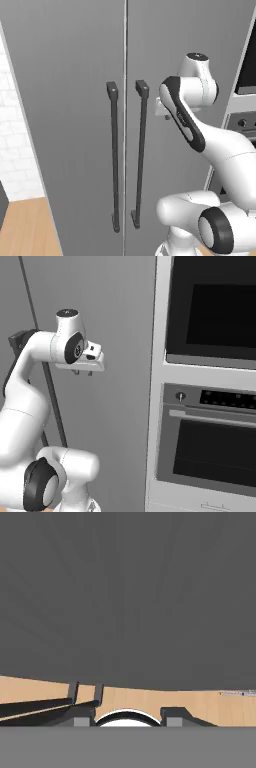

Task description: Take the strawberry from the fridge and place it on top of the pancake, located on the dining counter.

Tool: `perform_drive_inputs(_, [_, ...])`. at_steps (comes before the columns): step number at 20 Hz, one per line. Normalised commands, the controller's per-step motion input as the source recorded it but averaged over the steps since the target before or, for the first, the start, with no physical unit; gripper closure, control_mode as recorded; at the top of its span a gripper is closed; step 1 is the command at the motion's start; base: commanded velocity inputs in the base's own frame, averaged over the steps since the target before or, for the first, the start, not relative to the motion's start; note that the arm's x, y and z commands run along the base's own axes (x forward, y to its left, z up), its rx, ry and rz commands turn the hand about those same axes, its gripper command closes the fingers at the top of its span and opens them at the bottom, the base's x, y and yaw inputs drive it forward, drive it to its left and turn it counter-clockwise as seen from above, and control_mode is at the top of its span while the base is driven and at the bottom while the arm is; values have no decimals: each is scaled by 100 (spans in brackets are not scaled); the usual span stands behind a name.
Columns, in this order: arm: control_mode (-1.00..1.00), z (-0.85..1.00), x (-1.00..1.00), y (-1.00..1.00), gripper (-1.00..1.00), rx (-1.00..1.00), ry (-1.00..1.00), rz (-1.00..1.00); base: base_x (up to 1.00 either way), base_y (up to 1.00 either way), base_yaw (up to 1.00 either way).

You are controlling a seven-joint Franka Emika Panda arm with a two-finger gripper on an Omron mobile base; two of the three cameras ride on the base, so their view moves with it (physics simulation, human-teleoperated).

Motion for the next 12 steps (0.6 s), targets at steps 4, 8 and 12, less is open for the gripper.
perform_drive_inputs(4, [100,0,-14,0,-100,0,-1,0,-16,3,0])
perform_drive_inputs(8, [100,0,0,0,-100,0,0,0,-54,37,0])
perform_drive_inputs(12, [100,0,0,0,-100,0,0,0,-20,61,0])
